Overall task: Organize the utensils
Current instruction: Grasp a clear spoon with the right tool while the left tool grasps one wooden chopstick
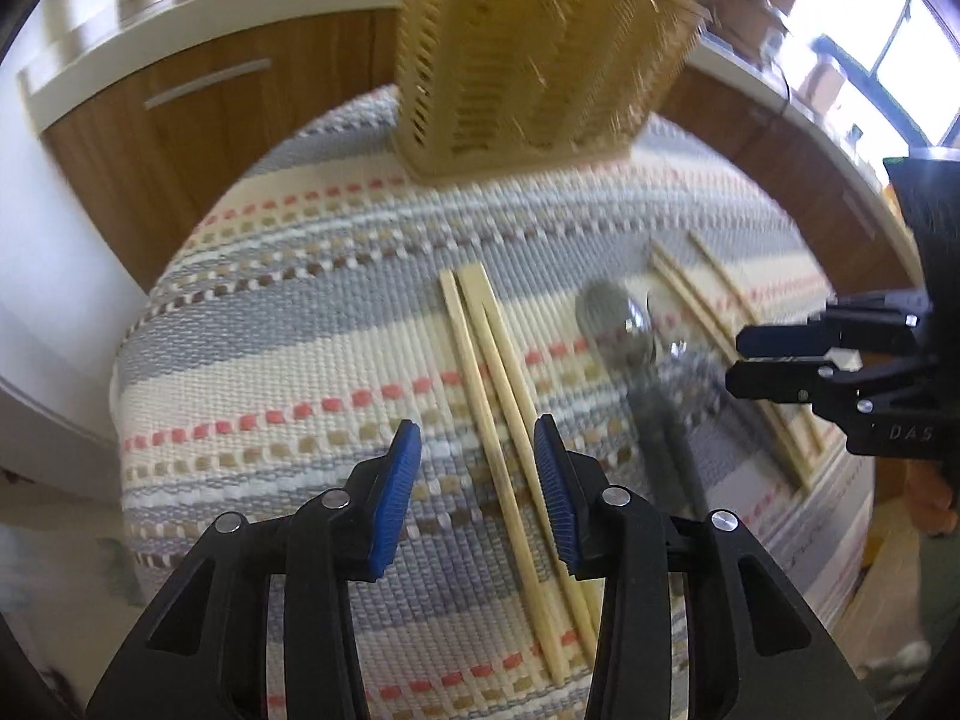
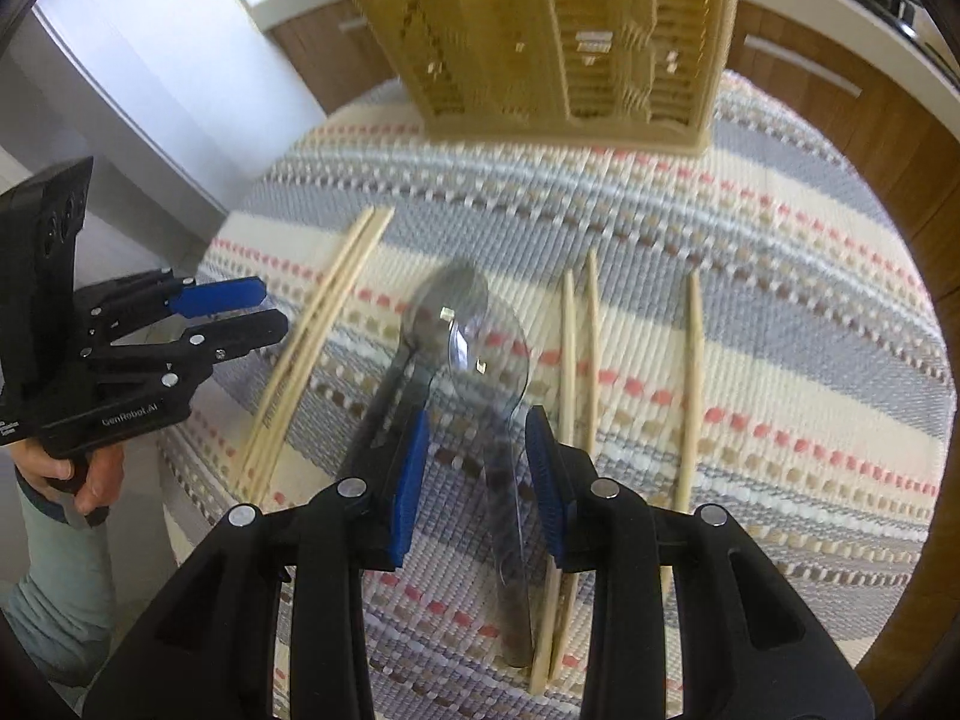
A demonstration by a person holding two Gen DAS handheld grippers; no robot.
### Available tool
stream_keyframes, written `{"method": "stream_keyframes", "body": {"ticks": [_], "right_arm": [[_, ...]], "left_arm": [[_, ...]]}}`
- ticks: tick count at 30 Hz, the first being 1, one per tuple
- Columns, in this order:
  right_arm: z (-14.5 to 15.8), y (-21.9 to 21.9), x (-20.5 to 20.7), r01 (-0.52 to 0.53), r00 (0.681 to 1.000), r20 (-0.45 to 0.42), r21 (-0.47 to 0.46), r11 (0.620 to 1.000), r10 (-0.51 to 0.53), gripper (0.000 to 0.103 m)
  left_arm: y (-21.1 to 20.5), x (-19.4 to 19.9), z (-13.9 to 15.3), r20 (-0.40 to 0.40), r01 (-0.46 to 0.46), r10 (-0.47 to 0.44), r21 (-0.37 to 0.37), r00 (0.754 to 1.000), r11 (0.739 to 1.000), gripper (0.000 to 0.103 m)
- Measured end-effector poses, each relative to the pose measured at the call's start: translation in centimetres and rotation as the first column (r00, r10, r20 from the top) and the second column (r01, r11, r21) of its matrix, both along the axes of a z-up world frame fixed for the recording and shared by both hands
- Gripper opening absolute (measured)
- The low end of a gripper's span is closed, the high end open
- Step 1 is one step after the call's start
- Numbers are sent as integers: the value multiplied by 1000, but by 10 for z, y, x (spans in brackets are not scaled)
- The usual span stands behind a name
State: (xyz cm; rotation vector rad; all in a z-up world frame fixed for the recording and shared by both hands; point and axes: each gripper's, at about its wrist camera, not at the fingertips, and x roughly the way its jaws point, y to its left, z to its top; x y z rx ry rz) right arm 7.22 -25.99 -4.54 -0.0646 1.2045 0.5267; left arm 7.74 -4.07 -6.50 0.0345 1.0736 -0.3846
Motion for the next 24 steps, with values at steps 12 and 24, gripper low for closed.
{"method": "stream_keyframes", "body": {"ticks": [12,24], "right_arm": [[-22,24,5,-40,999,-10,-100,994,39,23],[-23,39,5,-108,994,-16,-169,980,106,23]], "left_arm": [[-6,4,-6,-22,12,-11,79,1000,997,17],[-24,28,-3,-44,43,-36,159,998,986,21]]}}
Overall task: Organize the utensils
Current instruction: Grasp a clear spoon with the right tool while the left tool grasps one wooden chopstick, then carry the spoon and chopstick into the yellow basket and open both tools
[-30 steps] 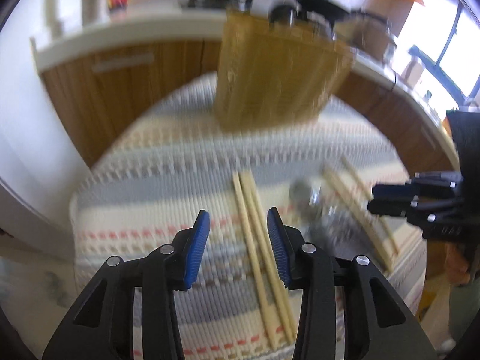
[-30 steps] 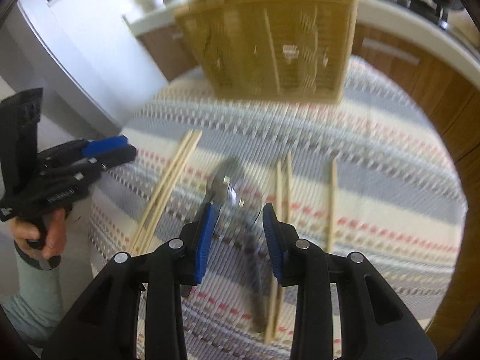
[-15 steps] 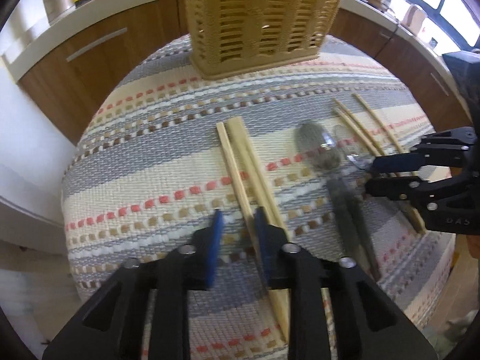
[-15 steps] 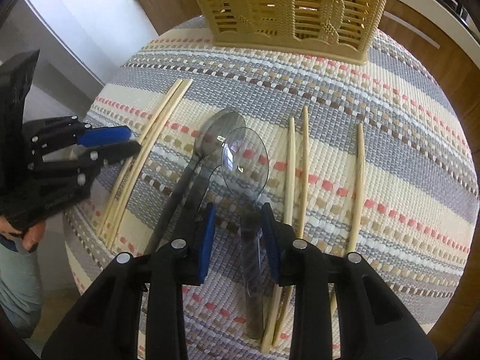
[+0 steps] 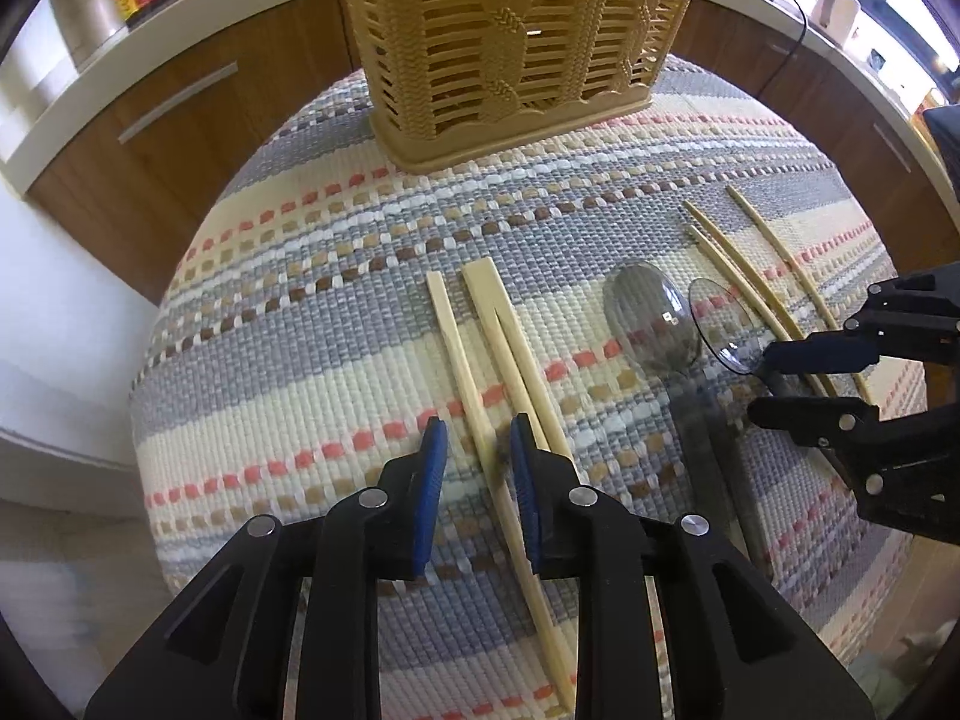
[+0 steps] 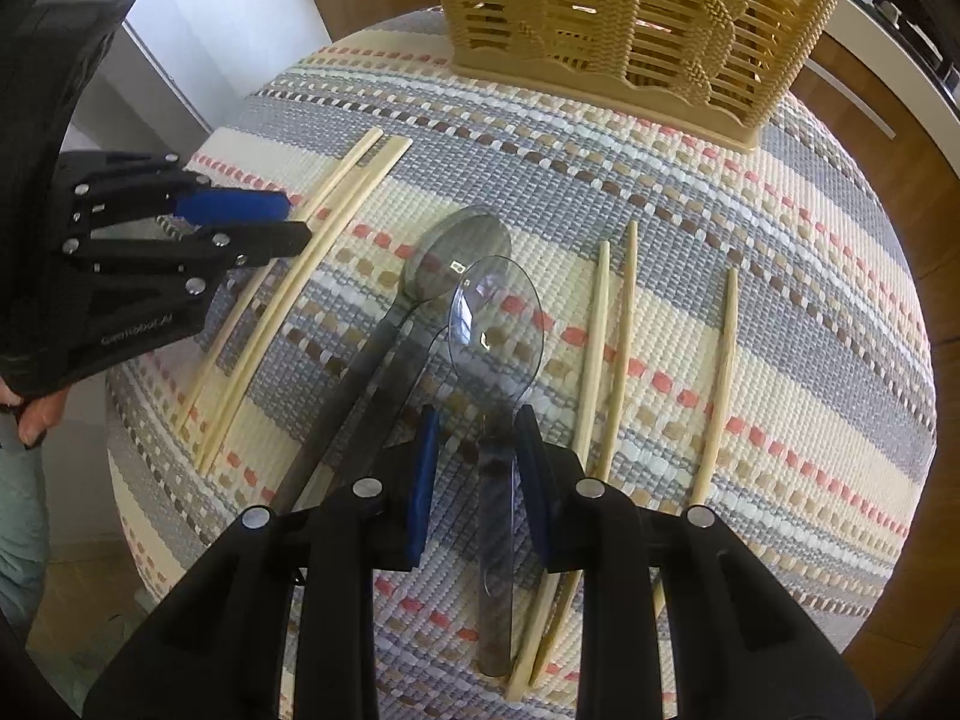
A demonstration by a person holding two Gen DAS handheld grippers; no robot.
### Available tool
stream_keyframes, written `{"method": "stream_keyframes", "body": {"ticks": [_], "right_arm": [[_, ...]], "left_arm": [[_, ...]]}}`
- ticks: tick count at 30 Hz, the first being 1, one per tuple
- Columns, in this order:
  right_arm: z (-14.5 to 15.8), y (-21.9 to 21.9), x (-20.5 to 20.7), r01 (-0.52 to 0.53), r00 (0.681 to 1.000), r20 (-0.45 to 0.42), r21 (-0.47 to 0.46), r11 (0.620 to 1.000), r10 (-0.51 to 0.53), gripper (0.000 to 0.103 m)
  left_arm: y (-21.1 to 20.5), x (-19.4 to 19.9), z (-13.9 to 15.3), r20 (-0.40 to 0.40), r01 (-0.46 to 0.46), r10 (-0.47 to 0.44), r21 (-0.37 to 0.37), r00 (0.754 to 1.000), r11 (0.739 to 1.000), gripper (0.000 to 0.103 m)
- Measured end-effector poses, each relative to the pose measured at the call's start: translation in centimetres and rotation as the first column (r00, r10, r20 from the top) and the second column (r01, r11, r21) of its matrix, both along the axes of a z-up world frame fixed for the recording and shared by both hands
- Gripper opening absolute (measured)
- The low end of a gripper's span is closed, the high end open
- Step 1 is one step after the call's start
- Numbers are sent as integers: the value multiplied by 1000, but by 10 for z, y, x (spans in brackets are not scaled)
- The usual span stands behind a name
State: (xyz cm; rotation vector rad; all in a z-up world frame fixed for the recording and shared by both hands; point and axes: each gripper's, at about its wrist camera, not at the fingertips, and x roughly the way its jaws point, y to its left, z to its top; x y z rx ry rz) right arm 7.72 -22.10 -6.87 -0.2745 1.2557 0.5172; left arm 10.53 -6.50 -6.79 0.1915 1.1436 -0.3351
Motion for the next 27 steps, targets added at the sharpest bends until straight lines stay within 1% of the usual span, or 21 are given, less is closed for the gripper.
{"method": "stream_keyframes", "body": {"ticks": [3,8,10,12,13,14,15,16,18,20,23,25,27], "right_arm": [[-2,1,2,5,1000,-25,-9,1000,-5,23],[-2,-2,6,18,995,-102,-30,999,-21,23],[-3,-1,9,22,993,-116,-39,999,-26,23],[-3,-3,13,24,993,-117,-50,998,-30,14],[-3,-4,11,22,994,-108,-63,998,-28,10],[-3,-2,10,19,995,-101,-68,998,-25,10],[-3,-1,10,14,995,-93,-72,997,-20,10],[-3,0,9,7,997,-82,-75,997,-13,10],[-5,-1,3,6,997,-77,-53,999,-10,10],[-2,-2,-3,13,998,-69,-21,1000,-14,10],[10,-11,-9,12,1000,-23,19,1000,-12,10],[25,-17,-15,3,1000,13,62,998,-4,10],[41,-23,-19,-2,998,60,91,996,-4,10]], "left_arm": [[-2,6,1,-32,12,-11,10,999,1000,22],[-14,13,-2,-48,36,-33,46,998,998,22],[-19,15,-2,-57,44,-41,62,998,997,21],[-23,18,-3,-57,46,-42,81,998,996,22],[-25,17,-3,-55,47,-42,84,998,995,17],[-28,17,-2,-46,48,-44,91,998,995,10],[-38,18,-4,-35,49,-46,99,998,994,6],[-35,14,-3,-25,47,-45,102,999,994,4],[-38,10,-1,5,36,-37,103,999,994,4],[-37,7,2,20,21,-23,71,1000,997,4],[-27,-2,18,88,3,-3,-2,996,1000,4],[-20,-8,35,134,-4,15,-75,991,997,4],[-13,-15,58,198,1,26,-139,980,990,4]]}}
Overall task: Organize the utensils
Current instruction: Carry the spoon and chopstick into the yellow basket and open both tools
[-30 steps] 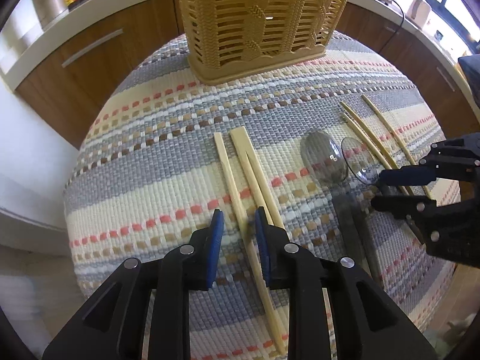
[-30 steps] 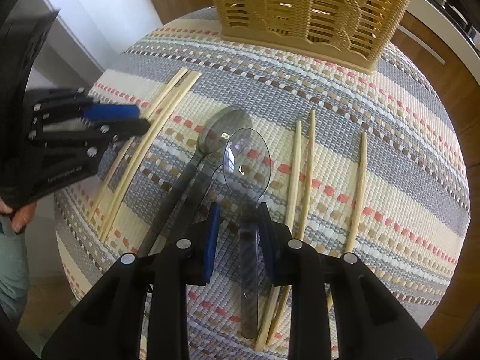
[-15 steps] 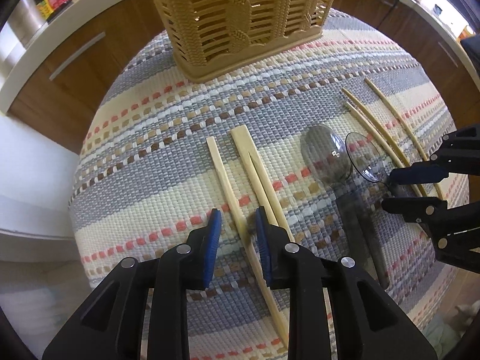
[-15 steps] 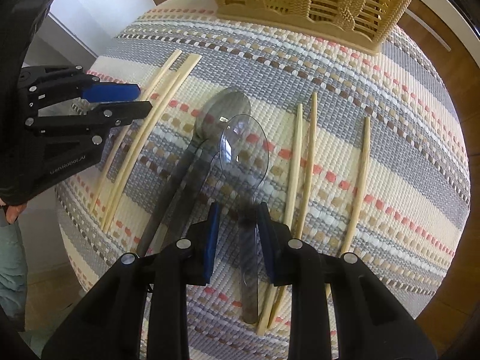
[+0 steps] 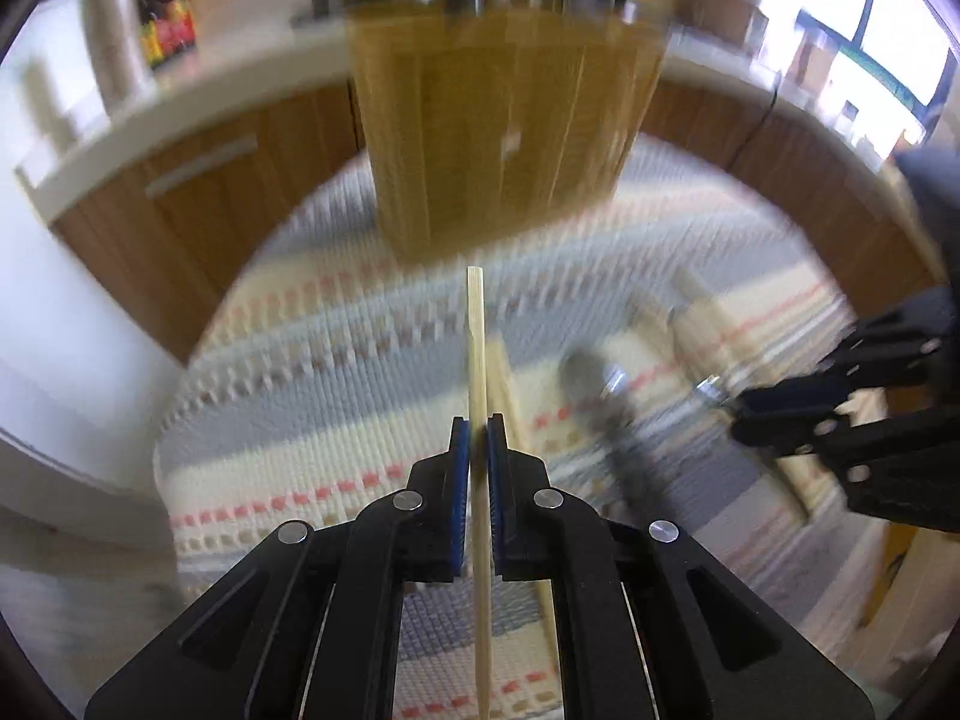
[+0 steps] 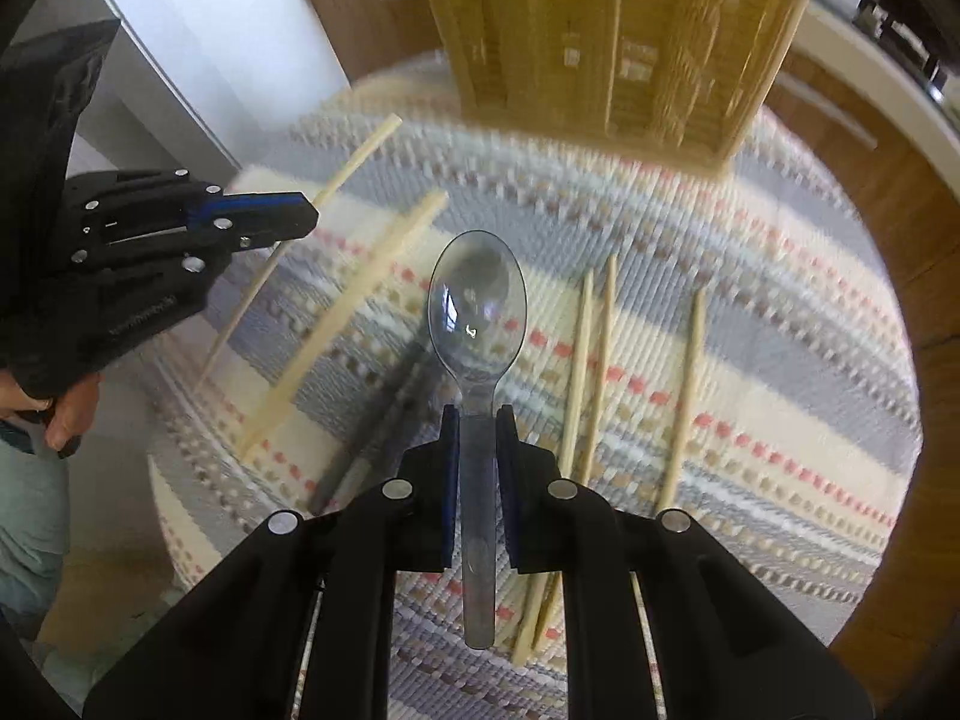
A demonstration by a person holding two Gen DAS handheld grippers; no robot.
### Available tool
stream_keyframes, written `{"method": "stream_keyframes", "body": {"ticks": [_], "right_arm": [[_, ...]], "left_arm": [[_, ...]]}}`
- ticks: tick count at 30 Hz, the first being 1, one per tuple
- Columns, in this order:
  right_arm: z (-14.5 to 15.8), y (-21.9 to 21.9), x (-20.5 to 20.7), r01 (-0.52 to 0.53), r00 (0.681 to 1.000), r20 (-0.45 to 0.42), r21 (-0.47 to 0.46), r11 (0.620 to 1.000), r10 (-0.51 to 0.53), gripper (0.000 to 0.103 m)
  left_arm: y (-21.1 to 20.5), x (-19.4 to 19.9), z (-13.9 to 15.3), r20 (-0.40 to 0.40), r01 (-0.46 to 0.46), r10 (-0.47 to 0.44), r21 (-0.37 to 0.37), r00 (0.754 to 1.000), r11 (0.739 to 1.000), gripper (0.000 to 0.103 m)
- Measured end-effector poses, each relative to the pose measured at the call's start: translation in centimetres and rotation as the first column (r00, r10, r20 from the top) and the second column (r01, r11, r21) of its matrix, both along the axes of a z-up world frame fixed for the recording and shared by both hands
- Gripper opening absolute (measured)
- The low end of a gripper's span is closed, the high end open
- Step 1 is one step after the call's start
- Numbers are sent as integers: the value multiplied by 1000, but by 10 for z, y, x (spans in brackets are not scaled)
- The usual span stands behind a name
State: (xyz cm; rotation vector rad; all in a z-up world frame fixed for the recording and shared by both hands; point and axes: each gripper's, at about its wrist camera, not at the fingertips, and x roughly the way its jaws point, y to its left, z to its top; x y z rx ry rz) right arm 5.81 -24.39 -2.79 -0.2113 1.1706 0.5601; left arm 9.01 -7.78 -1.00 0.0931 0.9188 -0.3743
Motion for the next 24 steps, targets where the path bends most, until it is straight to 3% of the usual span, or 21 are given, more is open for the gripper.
{"method": "stream_keyframes", "body": {"ticks": [5,7,13,20,24], "right_arm": [[53,-15,-3,9,991,129,92,996,-21,10],[76,-19,-3,8,982,185,125,992,-31,10],[131,-30,4,11,939,334,202,979,-79,10],[178,-43,32,72,858,469,296,953,-210,10],[191,-56,56,101,808,517,354,930,-284,10]], "left_arm": [[15,-17,72,208,-1,29,-137,978,991,4],[18,-21,94,249,0,38,-151,968,989,4],[22,-21,157,429,44,77,-264,900,963,4],[24,-8,187,551,58,162,-360,819,931,4],[27,18,185,573,50,208,-401,792,915,4]]}}
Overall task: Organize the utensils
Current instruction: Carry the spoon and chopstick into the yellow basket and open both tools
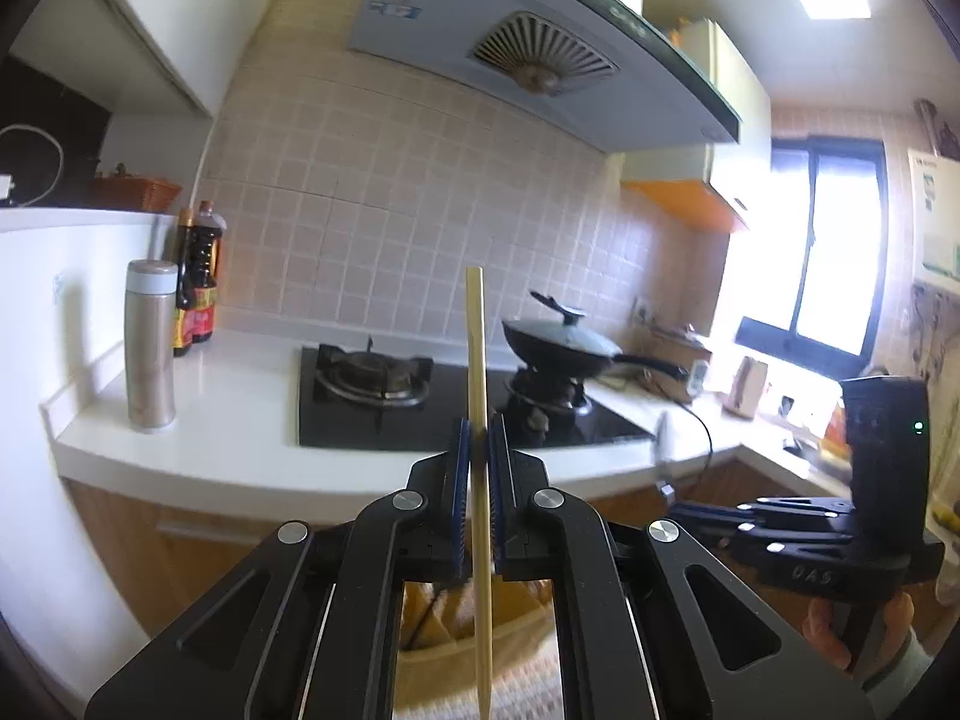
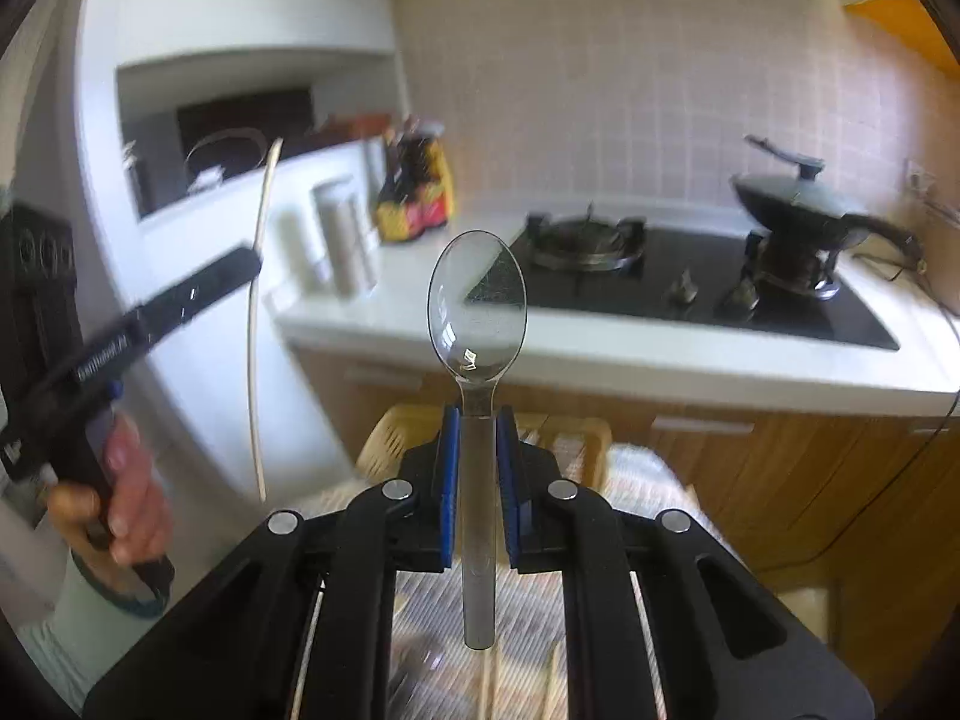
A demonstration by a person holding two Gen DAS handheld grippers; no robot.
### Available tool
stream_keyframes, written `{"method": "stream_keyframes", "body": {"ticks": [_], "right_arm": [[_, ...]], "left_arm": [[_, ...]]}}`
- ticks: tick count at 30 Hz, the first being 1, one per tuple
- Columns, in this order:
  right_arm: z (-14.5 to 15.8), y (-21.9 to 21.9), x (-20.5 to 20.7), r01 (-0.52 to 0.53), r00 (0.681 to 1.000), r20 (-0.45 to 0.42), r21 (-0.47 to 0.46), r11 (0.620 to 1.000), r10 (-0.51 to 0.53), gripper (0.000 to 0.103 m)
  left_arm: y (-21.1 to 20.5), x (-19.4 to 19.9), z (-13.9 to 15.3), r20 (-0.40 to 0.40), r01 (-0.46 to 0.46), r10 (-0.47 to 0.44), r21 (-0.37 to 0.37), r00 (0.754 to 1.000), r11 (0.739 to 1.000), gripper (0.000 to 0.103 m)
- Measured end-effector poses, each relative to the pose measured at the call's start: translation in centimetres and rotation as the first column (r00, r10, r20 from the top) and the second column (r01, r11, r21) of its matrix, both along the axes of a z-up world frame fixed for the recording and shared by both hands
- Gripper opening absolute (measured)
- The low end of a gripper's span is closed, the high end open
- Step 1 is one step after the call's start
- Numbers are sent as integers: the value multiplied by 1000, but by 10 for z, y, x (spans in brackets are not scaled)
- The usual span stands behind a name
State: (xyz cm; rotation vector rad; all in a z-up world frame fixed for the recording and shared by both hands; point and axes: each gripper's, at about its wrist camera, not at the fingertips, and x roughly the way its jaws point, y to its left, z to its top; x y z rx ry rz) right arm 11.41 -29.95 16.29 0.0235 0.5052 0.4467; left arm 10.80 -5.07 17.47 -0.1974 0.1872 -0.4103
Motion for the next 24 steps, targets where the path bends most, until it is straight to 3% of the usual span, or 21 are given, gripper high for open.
{"method": "stream_keyframes", "body": {"ticks": [5,12,24], "right_arm": [[-4,-11,28,54,995,80,36,998,-56,10],[-26,-10,57,79,989,121,26,997,-81,10],[-53,-19,83,90,984,146,117,989,-106,10]], "left_arm": [[4,40,-16,-3,-23,23,-51,1000,998,4],[-8,75,-53,-8,-72,72,10,997,997,4],[3,99,-89,-16,-113,112,-23,994,993,4]]}}
